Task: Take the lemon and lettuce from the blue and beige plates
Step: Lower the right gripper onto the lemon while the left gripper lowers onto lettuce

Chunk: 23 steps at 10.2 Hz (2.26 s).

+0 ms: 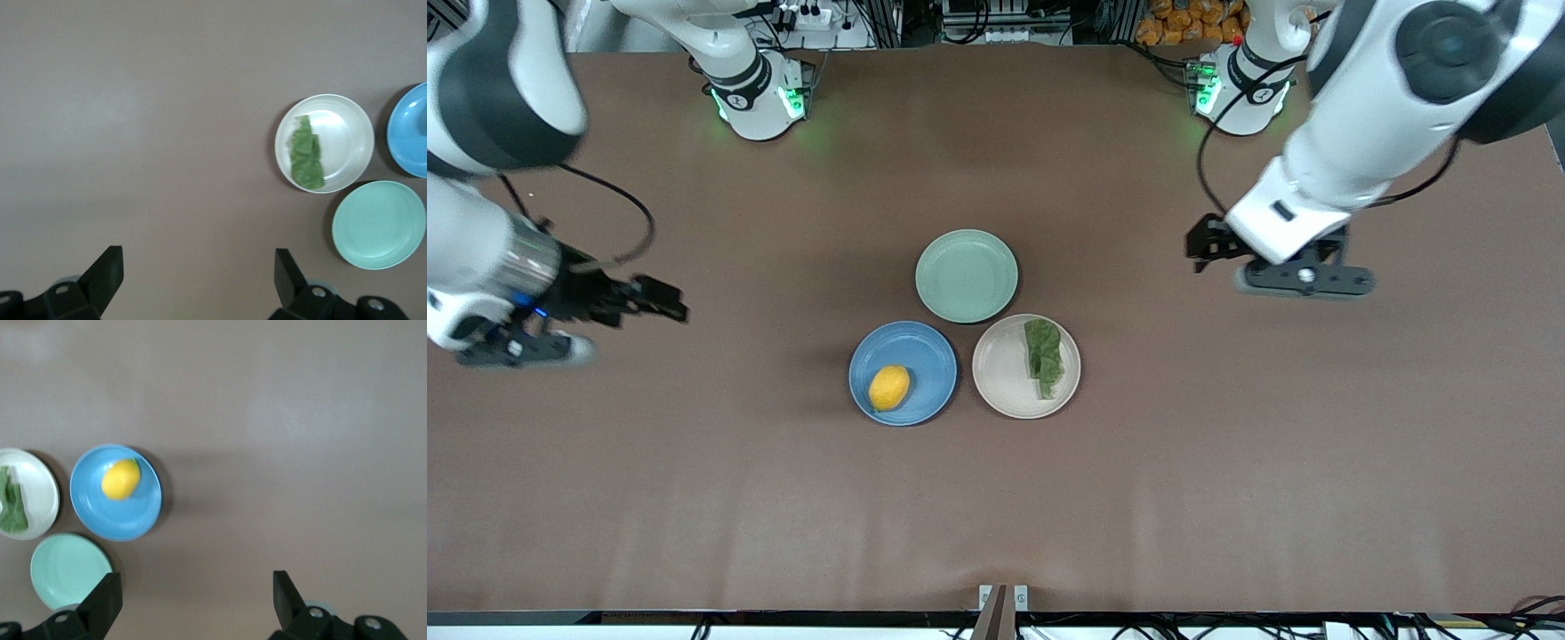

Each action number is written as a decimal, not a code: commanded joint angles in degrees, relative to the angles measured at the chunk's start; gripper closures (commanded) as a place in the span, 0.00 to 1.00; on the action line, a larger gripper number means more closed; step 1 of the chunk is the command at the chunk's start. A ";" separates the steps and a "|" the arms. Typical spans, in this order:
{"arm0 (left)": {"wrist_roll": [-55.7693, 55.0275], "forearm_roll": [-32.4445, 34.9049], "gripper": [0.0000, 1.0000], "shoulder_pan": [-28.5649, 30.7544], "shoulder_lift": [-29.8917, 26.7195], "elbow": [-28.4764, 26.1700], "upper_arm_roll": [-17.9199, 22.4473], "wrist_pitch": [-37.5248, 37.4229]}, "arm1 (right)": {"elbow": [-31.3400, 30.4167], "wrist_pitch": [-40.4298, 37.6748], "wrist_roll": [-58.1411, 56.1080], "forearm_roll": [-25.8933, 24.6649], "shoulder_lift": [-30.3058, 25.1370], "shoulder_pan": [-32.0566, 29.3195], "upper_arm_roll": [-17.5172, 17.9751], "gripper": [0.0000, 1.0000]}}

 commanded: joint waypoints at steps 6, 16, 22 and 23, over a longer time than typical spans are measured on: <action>-22.90 5.52 0.00 -13.58 15.33 2.48 0.52 16.22 | 1.63 21.83 25.99 -5.44 21.29 12.96 0.18 0.00; -31.19 12.30 0.00 -22.47 34.68 2.57 7.20 37.96 | 1.71 27.29 40.07 -2.81 28.69 15.69 1.41 0.00; -34.26 13.44 0.32 -23.79 36.97 2.40 8.87 38.75 | 1.63 27.73 41.93 -2.46 30.10 16.93 1.67 0.38; -34.26 14.48 0.48 -23.71 36.71 2.31 8.87 38.75 | 1.63 27.64 41.75 -2.46 30.10 16.93 1.67 0.49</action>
